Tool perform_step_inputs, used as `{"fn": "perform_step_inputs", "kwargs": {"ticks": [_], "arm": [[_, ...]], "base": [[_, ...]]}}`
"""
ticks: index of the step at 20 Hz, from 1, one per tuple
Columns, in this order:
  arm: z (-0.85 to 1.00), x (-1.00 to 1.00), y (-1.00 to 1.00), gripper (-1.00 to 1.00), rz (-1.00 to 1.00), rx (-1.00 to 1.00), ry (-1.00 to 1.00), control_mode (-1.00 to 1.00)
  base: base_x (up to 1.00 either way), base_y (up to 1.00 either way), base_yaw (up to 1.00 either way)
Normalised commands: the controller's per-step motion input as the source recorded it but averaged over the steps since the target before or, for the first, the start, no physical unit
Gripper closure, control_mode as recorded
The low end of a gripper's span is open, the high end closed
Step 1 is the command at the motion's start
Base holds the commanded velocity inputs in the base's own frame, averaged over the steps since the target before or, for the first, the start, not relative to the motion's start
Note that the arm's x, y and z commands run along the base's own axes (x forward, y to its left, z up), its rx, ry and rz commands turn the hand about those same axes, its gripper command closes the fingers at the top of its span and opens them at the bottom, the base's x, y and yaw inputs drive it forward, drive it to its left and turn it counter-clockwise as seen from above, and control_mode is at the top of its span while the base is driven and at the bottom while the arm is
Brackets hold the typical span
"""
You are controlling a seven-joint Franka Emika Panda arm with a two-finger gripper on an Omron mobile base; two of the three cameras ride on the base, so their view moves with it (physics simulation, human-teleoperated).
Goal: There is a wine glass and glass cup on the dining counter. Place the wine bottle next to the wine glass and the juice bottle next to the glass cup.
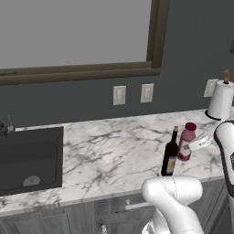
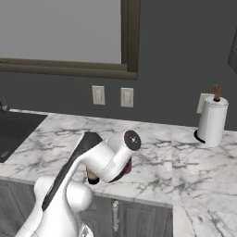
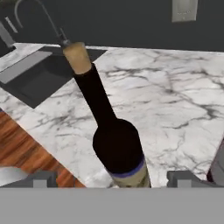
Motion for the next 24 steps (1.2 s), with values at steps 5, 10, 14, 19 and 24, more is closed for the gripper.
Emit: {"fn": "perform_step_inputs", "kwargs": {"ticks": [5, 10, 14, 19, 24], "arm": [[-0.37, 0.43, -0.02, -1.00, 0.32, 0.13, -0.02, -1.00], [-0.03, 0.44, 0.00, -1.00, 0.16, 0.06, -0.04, -1.00], [0.00, 0.16, 0.00, -1.00, 0.04, 0.00, -0.06, -1.00], [0.00, 0.00, 0.00, -1.00, 0.01, 0.04, -0.02, -1.00], [0.00, 0.00, 0.04, -1.00, 0.04, 0.02, -0.05, -1.00]], "base": [[0.00, 0.00, 0.00], [0.00, 0.00, 0.00], [0.00, 0.00, 0.00], [0.00, 0.00, 0.00], [0.00, 0.00, 0.00]]}}
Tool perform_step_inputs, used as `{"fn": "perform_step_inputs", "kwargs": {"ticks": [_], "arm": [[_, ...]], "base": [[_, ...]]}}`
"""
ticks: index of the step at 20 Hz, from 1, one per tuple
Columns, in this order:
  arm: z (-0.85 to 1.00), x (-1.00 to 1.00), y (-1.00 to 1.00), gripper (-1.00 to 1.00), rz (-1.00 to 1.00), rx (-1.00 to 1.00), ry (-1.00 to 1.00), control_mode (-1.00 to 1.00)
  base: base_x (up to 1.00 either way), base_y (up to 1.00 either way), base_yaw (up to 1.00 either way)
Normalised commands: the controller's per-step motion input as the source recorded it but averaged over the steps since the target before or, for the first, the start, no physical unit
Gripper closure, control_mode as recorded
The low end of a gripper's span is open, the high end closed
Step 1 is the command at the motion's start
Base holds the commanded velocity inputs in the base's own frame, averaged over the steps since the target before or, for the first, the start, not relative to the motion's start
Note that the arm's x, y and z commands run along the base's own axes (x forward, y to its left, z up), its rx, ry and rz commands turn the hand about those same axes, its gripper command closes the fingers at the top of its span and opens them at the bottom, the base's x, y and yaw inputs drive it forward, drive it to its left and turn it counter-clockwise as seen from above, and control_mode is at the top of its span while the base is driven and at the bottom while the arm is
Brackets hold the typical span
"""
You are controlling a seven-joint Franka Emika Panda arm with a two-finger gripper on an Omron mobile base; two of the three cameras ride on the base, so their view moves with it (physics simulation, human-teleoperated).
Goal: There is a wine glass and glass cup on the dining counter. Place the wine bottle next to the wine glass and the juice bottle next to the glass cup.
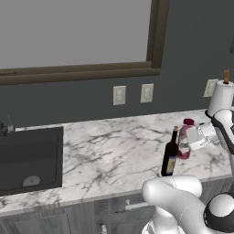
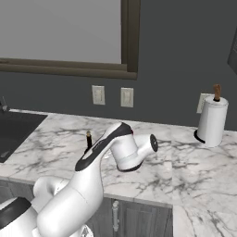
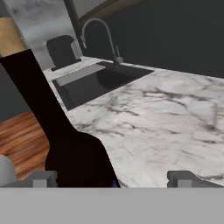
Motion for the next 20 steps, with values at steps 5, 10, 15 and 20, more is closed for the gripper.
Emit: {"fn": "perform_step_inputs", "kwargs": {"ticks": [5, 10, 15, 20], "arm": [[0.00, 0.00, 0.08, -1.00, 0.00, 0.05, -0.05, -1.00], [0.00, 0.00, 0.19, -1.00, 0.00, 0.05, -0.02, -1.00], [0.00, 0.00, 0.25, -1.00, 0.00, 0.06, 0.00, -1.00], [-0.01, 0.00, 0.13, -1.00, 0.00, 0.06, 0.00, -1.00]], "base": [[0.00, 0.00, 0.00], [0.00, 0.00, 0.00], [0.00, 0.00, 0.00], [0.00, 0.00, 0.00]]}}
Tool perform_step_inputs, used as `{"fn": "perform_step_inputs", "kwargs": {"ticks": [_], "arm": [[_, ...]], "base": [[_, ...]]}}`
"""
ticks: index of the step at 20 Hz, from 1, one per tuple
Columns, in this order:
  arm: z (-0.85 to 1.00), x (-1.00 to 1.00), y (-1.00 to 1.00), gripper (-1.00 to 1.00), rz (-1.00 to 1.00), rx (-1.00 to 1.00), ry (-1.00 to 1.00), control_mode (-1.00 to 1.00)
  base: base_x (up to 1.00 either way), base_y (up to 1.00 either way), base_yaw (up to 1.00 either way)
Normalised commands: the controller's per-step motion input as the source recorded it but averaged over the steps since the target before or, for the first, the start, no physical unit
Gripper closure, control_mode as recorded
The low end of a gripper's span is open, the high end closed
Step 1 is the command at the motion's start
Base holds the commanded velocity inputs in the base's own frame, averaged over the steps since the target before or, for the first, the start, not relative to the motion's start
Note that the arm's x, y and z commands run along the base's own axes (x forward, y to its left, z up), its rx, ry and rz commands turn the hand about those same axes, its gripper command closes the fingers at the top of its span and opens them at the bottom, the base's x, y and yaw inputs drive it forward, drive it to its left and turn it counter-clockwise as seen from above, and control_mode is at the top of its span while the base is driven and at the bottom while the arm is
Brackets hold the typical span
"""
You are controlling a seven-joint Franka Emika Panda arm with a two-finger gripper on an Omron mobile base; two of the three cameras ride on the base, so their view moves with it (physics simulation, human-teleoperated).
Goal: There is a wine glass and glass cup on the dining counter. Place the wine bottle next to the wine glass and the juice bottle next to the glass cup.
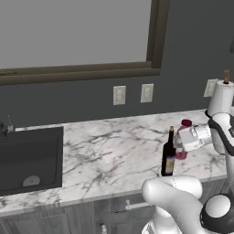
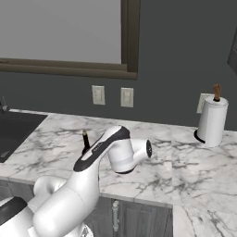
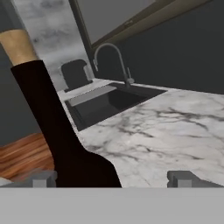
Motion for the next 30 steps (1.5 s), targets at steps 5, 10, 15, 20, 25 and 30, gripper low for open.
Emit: {"fn": "perform_step_inputs", "kwargs": {"ticks": [5, 10, 15, 20, 25, 30], "arm": [[0.00, -0.02, 0.00, -1.00, 0.00, 0.08, -0.02, -1.00], [0.00, -0.19, 0.00, -1.00, 0.00, 0.08, -0.06, -1.00], [-0.05, -0.04, 0.00, -1.00, 0.00, 0.06, -0.03, -1.00], [-0.19, 0.00, 0.00, -1.00, 0.00, 0.03, 0.00, -1.00], [-0.27, 0.00, 0.00, -1.00, 0.00, 0.02, 0.00, -1.00], [-0.16, 0.00, 0.04, -1.00, 0.00, 0.01, 0.00, -1.00]], "base": [[0.00, 0.00, 0.00], [0.00, 0.00, 0.00], [0.00, 0.00, 0.00], [0.00, 0.00, 0.00], [0.00, 0.00, 0.00], [0.00, 0.00, 0.00]]}}
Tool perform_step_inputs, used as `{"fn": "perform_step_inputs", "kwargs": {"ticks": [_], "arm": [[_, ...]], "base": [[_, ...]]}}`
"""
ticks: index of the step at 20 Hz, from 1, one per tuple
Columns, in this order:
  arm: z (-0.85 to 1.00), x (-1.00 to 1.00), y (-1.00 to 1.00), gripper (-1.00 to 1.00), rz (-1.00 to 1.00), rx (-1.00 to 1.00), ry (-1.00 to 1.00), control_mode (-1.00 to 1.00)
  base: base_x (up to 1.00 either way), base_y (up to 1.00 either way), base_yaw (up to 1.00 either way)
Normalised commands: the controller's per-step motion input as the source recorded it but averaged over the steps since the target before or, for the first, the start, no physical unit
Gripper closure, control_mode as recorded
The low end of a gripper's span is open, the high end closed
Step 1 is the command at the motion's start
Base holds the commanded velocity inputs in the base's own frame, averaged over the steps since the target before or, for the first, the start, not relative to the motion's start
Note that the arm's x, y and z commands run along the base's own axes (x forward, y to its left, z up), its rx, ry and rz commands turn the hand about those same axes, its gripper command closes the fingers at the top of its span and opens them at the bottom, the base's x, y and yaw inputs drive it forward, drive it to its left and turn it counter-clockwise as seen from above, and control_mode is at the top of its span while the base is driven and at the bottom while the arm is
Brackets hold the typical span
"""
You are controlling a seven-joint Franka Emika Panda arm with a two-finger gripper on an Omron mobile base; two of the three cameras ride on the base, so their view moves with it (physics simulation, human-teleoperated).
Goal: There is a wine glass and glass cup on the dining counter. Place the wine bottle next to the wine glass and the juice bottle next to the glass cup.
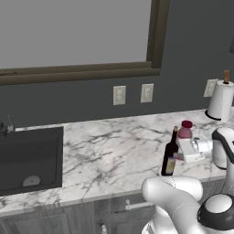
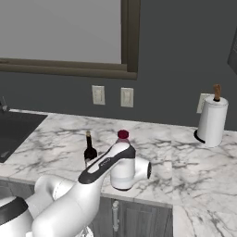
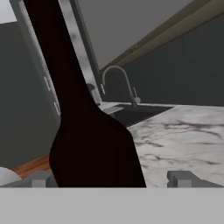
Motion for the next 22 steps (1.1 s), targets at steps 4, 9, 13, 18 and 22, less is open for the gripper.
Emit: {"fn": "perform_step_inputs", "kwargs": {"ticks": [4, 9, 13, 18, 22], "arm": [[-0.03, 0.00, 0.18, 1.00, 0.00, 0.00, 0.00, -1.00], [0.00, 0.00, 0.12, 1.00, 0.00, -0.02, 0.00, -1.00], [0.36, -0.42, 0.01, 1.00, 0.00, 0.00, -0.05, -1.00], [1.00, -0.61, 0.00, 1.00, 0.00, 0.00, -0.03, -1.00], [1.00, -0.47, 0.00, 1.00, -0.01, 0.00, 0.00, -1.00]], "base": [[0.00, 0.00, 0.00], [0.00, 0.00, 0.00], [0.00, 0.00, 0.00], [0.00, 0.00, 0.00], [0.00, 0.00, 0.00]]}}
